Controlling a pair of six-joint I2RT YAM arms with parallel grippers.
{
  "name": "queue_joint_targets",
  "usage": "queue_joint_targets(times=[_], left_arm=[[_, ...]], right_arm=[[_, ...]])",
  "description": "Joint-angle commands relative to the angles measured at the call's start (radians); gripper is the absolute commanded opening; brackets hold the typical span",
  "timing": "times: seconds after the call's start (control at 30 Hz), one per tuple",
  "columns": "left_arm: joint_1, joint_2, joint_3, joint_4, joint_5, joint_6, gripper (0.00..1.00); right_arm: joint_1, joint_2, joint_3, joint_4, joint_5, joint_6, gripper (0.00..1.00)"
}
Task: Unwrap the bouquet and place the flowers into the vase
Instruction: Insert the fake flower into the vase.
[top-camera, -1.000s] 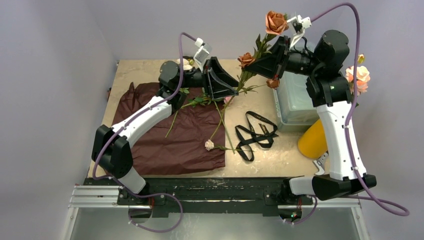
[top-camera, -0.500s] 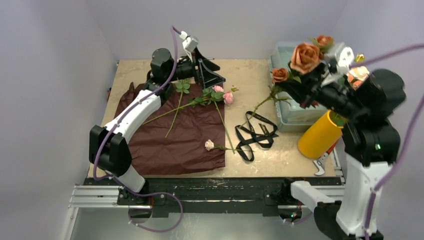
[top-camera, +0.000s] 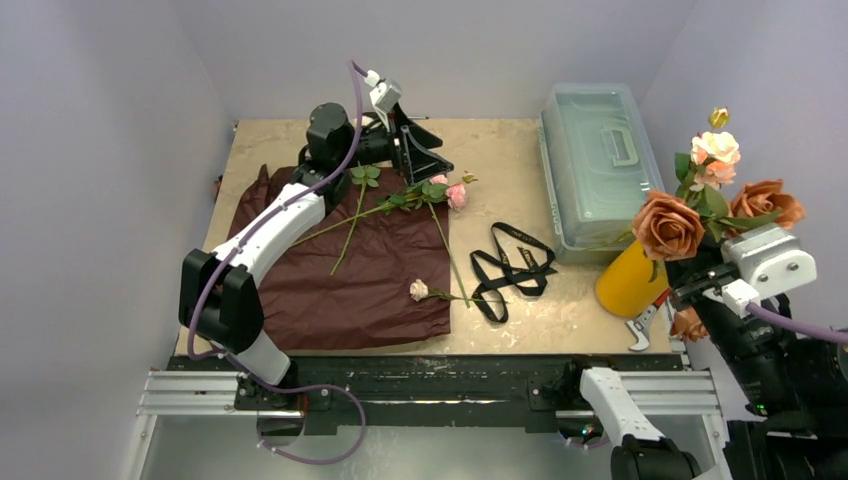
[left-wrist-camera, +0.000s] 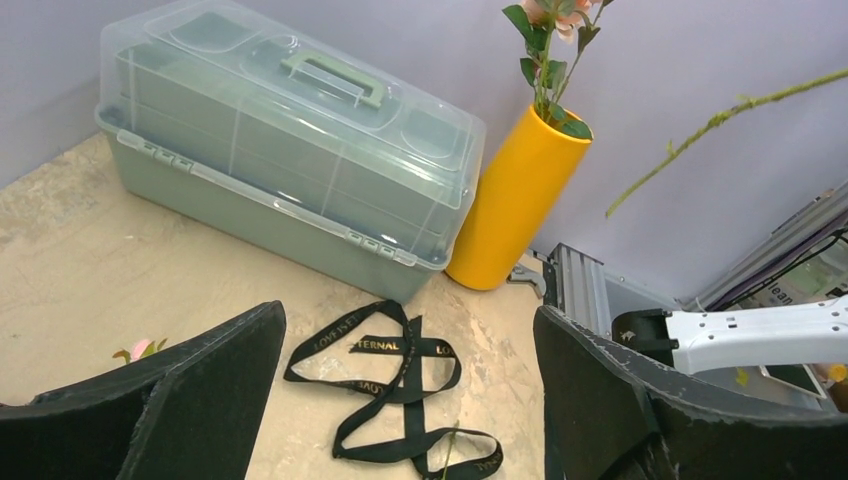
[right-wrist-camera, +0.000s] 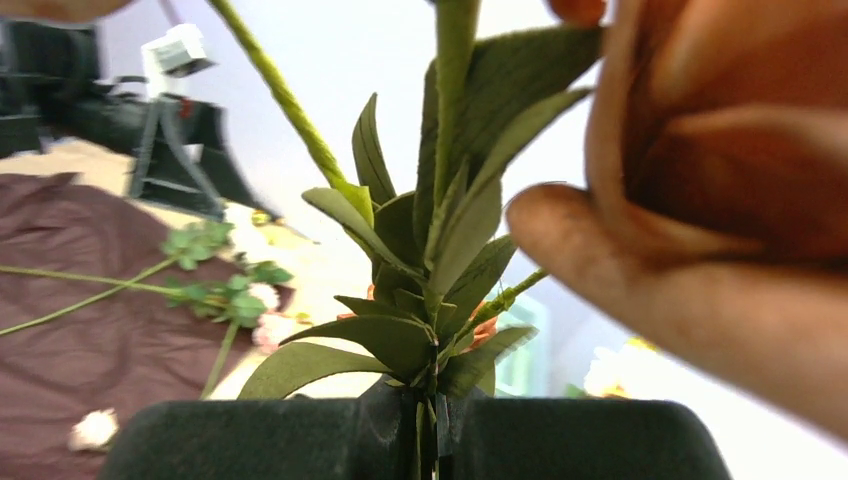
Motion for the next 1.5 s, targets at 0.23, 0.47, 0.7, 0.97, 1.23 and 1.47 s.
queue_joint_targets(times=[0.23, 0.47, 0.7, 0.97, 1.23, 1.47], left_arm=[[-0.011, -0.059, -0.064, 0.095, -0.011, 0.016, 0.95], [-0.011, -0.091, -0.103, 0.080, -0.034, 0.046, 0.95], [-0.011, -0.102, -0.120, 0.054, -0.036, 0.062, 0.95], [-0.011, -0.110, -0.113, -0.004, -0.046, 0.114, 0.96], [-0.011, -0.115, -0.118, -0.044, -0.050, 0.153, 0.96], [-0.010, -0.115, -0.124, -0.078, -0.053, 0.176, 0.96]], right_arm=[[-0.084, 0.141, 0.302, -0.189, 0.372, -0.219, 0.00], [-0.102, 0.135, 0.199, -0.032, 0.502, -0.243, 0.00], [-0.101, 0.175, 0.169, 0.019, 0.457, -0.216, 0.00], [-0.102, 0.190, 0.086, 0.066, 0.413, -0.184, 0.00], [-0.102, 0.129, -0.166, 0.180, 0.356, -0.193, 0.00], [-0.102, 0.072, -0.385, 0.267, 0.311, -0.217, 0.00]])
